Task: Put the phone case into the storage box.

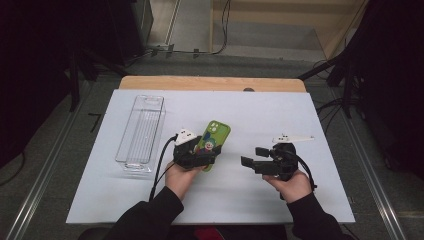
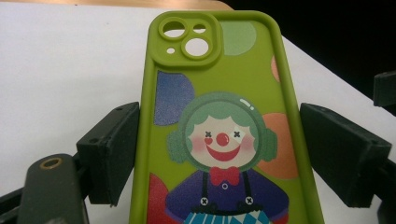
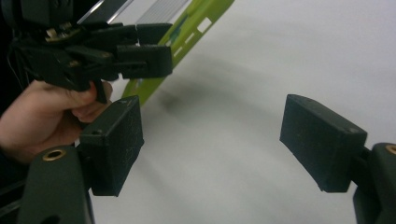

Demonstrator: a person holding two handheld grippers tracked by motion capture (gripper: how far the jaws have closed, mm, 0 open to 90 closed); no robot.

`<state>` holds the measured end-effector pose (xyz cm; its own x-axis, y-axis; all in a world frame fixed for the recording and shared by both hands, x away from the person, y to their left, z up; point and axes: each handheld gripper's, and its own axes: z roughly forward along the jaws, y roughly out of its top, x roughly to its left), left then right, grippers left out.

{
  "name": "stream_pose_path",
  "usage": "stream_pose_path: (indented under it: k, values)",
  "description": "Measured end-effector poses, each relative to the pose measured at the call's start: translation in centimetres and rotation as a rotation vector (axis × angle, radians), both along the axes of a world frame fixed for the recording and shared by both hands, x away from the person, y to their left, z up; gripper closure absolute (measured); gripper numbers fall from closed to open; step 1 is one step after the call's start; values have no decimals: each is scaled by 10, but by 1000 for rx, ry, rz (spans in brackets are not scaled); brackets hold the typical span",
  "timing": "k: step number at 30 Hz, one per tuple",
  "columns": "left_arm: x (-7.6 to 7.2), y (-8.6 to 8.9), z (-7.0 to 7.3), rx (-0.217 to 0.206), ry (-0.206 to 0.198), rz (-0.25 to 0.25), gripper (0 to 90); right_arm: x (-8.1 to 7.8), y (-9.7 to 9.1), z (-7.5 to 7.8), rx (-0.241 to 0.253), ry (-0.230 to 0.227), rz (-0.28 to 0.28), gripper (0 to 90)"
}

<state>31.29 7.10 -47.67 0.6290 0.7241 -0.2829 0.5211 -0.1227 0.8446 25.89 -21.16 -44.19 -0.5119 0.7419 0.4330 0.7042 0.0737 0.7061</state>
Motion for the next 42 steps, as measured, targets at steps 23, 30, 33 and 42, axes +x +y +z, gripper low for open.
stream_pose_path:
  k: [23,30,33,42]
  values:
    - [-19,-11,-16,-28,-124,32,166,21,19,14,44,-14,-19,197]
    - [-25,-15,-16,-26,-162,31,166,26,20,15,54,-13,-32,197]
    - [-26,-16,-16,-35,-170,31,165,28,21,16,62,-10,-33,198]
    - [-30,-16,-15,-44,-172,40,165,39,25,15,80,2,-45,208]
